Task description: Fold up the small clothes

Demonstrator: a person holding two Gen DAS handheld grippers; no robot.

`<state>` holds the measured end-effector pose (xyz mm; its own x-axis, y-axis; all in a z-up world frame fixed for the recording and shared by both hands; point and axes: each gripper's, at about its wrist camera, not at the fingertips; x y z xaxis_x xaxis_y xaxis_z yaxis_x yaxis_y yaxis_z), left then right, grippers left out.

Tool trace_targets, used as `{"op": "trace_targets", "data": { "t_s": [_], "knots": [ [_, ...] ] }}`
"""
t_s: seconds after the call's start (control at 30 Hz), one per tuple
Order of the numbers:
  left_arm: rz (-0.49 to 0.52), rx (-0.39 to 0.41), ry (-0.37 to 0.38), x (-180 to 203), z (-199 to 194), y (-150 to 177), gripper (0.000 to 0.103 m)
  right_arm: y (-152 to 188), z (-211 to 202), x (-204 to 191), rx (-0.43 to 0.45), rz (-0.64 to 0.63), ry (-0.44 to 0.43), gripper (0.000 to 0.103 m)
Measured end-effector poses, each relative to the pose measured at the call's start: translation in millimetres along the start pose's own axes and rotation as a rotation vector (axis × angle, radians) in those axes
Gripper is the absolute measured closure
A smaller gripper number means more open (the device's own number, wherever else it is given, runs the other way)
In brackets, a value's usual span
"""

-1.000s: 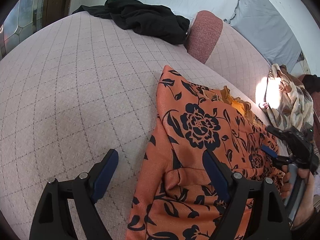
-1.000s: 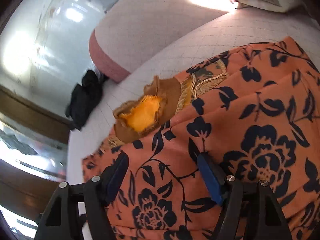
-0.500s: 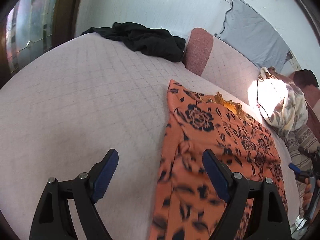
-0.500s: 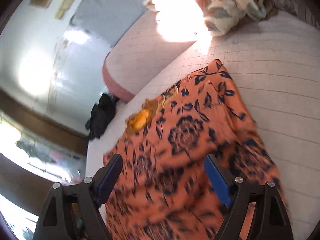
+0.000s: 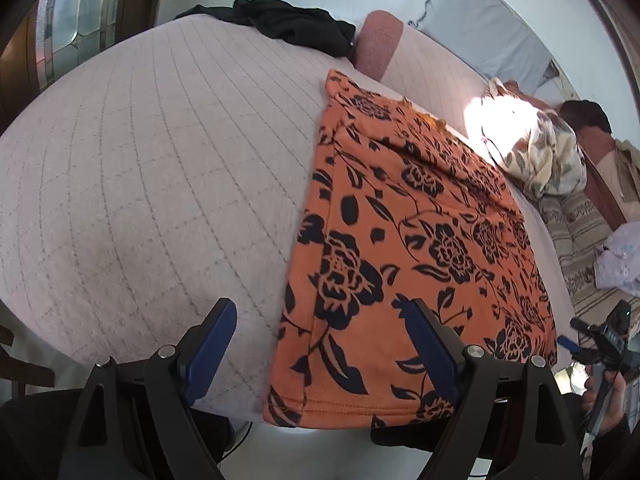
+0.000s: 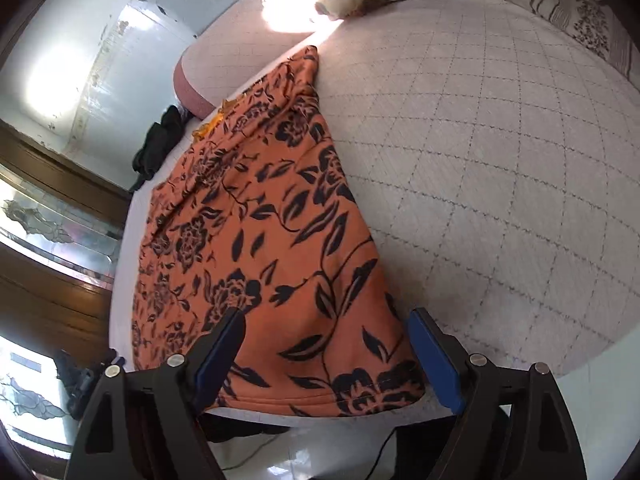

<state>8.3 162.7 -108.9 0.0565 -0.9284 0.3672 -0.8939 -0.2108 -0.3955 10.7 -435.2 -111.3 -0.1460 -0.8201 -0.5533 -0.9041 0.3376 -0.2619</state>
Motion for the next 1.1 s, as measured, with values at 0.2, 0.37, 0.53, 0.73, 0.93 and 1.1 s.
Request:
{"op": "trace_targets", "data": {
  "t_s": [0.2, 0.37, 0.53, 0.73, 0.93, 1.1],
  "knots": [
    [-0.029, -0.044, -0.040, -7.4, 13.9, 7.3, 0.017, -7.3, 12.7, 1.7, -0.020, 0.011, 0.107, 0.017],
    [-0.003, -0.042, -0.042, -6.1, 10.5, 13.0, 0.017, -0.6, 18.9, -1.8, -0.084, -0.005, 0.056, 0.022],
    [-0.005, -0.035, -0.003, -8.4, 8.5, 11.1, 0.039, 7.0, 15.6, 4.9, -0.098, 0.051, -0.007, 0.042],
    [0.006, -0.033, -0.002, -7.1, 11.0, 10.7, 0.036, 3.9, 19.9, 7.2, -0.099, 0.070, 0.031, 0.041],
    [0.057, -0.044, -0.031, 0.4, 14.1, 10.9, 0.071, 2.9, 21.8, 8.1, -0.137, 0.052, 0.042, 0.093],
    [0.025, 0.002, 0.052, -4.2, -5.7, 6.2, 0.097, 5.0, -11.2, 4.1, -0.050, 0.087, -0.073, 0.096]
  ]
}}
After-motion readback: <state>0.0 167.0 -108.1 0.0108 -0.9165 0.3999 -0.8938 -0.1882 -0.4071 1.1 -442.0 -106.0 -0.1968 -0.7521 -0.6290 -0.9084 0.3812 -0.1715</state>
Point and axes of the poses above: each gripper's, at about its wrist camera, not at the fingertips, and z roughly the way its jaws point, x to its right, y to its underside, and after that the axes turned 8 degrees about -x, right-handed
